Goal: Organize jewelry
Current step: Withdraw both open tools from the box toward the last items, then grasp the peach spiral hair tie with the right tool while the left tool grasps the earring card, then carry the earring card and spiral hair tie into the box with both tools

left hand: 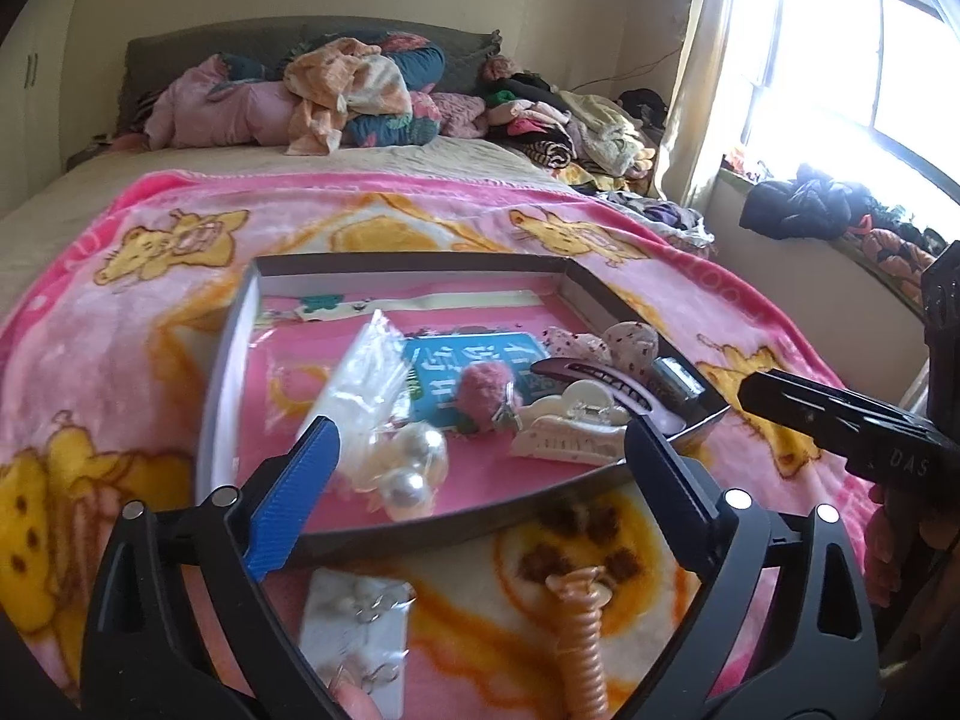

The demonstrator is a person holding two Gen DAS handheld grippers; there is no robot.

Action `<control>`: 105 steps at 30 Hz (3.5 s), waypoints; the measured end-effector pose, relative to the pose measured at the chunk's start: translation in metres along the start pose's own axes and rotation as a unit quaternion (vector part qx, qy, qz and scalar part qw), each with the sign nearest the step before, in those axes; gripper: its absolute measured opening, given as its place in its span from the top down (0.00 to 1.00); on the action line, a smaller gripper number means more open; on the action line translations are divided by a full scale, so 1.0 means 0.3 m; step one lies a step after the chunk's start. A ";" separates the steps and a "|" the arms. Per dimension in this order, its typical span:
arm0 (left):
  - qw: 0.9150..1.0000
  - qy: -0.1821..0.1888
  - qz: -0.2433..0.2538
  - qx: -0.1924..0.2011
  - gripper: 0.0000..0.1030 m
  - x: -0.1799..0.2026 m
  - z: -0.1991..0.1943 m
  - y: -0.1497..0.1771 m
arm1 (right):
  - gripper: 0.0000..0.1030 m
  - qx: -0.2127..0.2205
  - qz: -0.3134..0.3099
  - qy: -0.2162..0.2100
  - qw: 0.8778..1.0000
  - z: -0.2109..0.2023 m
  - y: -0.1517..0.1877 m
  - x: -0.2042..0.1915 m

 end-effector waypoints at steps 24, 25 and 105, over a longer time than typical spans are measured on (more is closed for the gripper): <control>0.997 -0.063 -0.020 -0.034 0.14 -0.201 -0.094 0.156 | 0.40 -0.077 -0.071 -0.046 0.993 0.093 0.210 -0.265; 0.997 -0.061 -0.019 -0.037 0.14 -0.204 -0.093 0.165 | 0.40 -0.081 -0.073 -0.049 0.993 0.098 0.217 -0.274; 0.998 0.041 0.036 -0.009 0.70 0.117 0.073 -0.045 | 0.83 -0.005 0.038 -0.046 0.998 -0.023 -0.014 0.016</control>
Point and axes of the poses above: each gripper's, at about its wrist camera, not at the fingertips, and z roughly the way its jaws point, x to its right, y to its underside, the point moved 7 cm from there along z, roughly the way its jaws point, and after that the axes turned 7 degrees about -x, right-handed, at the moved point
